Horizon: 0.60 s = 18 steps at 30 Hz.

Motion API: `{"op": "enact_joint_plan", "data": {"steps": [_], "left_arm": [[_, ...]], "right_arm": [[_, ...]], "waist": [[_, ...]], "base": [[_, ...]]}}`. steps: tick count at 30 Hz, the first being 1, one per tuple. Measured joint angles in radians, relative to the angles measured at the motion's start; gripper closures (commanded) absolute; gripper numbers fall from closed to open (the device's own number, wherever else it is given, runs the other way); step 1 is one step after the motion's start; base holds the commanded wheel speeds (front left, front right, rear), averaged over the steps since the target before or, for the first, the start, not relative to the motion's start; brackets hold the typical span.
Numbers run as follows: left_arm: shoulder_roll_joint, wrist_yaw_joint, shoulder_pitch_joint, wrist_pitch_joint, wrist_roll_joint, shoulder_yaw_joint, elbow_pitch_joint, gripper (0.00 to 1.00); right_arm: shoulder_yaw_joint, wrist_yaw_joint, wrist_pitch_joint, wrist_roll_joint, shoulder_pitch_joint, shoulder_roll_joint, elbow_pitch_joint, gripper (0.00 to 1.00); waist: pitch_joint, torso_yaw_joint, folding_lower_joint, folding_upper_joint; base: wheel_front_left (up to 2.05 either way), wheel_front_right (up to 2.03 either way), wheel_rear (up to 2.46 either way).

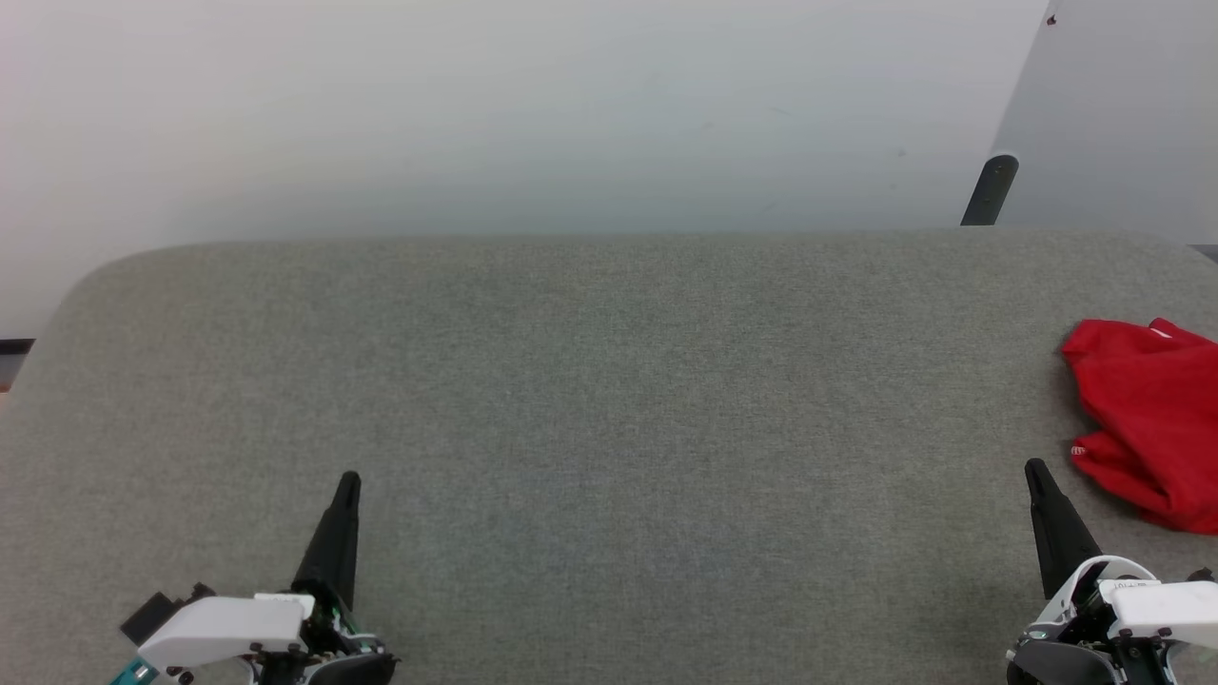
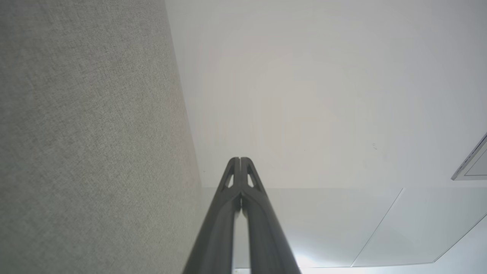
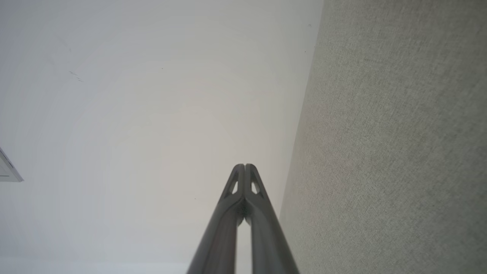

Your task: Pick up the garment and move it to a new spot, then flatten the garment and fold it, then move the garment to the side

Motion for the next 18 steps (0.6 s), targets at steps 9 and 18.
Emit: {"op": "enact_joint_plan", "data": {"steps": [9, 18], "left_arm": [[0.0, 0.0, 0.0, 0.0, 0.0, 0.0, 0.0, 1.0], [0.0, 0.0, 0.0, 0.0, 0.0, 0.0, 0.0, 1.0]], "right_arm": [[0.0, 0.0, 0.0, 0.0, 0.0, 0.0, 0.0, 1.0], [0.0, 0.0, 0.0, 0.0, 0.0, 0.0, 0.0, 1.0]], "waist": [[0.0, 0.0, 0.0, 0.0], [0.0, 0.0, -0.0001, 0.0]], "base": [[0.0, 0.0, 0.0], [0.0, 0.0, 0.0]]}}
